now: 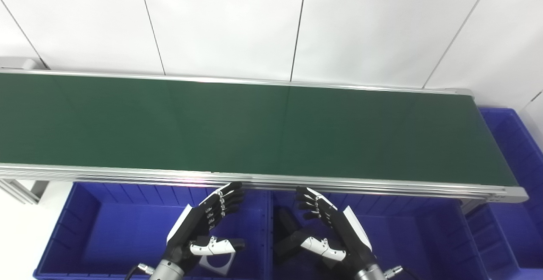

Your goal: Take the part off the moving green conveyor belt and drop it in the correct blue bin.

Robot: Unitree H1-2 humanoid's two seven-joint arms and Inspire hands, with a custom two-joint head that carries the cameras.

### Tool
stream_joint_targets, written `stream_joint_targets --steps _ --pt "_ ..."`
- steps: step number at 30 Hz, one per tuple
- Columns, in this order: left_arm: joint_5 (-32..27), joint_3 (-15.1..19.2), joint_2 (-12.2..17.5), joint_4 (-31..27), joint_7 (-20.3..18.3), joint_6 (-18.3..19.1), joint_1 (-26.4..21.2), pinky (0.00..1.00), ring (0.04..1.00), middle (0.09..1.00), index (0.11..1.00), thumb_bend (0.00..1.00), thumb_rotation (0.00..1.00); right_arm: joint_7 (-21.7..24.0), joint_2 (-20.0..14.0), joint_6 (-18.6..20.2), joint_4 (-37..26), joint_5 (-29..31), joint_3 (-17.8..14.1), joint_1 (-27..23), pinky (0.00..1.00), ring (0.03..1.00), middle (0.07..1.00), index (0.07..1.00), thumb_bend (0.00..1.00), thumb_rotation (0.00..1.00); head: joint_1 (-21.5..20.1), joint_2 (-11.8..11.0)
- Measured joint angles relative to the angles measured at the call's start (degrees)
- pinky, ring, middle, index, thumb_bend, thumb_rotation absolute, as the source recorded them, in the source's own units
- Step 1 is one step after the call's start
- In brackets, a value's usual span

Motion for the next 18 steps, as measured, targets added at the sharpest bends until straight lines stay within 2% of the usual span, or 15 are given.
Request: stream_joint_targets --steps 18 --pt "-0.1 -0.1 0.0 -0.1 0.0 -0.3 0.3 0.84 0.858 0.853 0.865 1.00 0.28 0.2 -0.1 0.0 0.0 0.1 0.0 0.2 0.70 0.788 0.831 0.875 0.71 0.60 0.0 -0.4"
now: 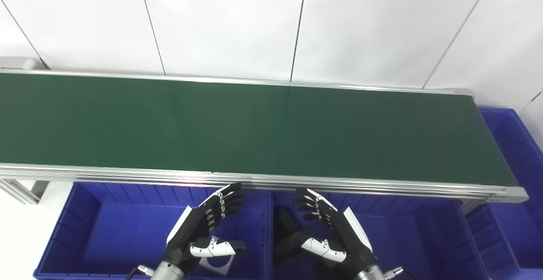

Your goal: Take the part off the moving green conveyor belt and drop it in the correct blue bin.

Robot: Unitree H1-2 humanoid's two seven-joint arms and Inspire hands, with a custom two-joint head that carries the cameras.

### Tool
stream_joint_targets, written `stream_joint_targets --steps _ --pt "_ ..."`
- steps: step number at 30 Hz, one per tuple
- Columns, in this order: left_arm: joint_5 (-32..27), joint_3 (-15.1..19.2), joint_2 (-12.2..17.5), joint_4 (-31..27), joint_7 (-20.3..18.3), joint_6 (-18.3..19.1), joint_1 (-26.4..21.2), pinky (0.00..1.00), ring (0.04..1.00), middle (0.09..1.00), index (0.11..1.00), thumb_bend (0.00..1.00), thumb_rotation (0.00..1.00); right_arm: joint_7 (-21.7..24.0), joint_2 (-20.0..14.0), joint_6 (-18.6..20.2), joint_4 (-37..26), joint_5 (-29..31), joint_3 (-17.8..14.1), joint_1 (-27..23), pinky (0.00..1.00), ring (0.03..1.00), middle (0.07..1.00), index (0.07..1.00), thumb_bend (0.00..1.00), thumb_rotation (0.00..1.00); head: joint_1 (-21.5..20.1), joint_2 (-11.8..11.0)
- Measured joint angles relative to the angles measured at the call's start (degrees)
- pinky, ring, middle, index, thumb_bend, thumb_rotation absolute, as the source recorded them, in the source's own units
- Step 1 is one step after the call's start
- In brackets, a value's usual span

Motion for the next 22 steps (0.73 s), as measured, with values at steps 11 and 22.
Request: stream_joint_targets --steps 11,22 --pt "0.0 0.1 -0.2 0.0 0.0 0.0 0.1 0.84 0.855 0.846 0.860 1.00 0.28 0.0 0.0 0.0 0.0 0.0 0.0 0.0 0.70 0.781 0.828 0.874 0.70 0.59 -0.1 0.0" --pt "0.0 0.1 -0.1 0.0 0.0 0.0 0.2 0.84 0.856 0.848 0.866 1.00 0.28 0.0 0.0 0.0 0.0 0.0 0.0 0.0 0.71 0.785 0.831 0.876 0.71 0.59 -0.1 0.0"
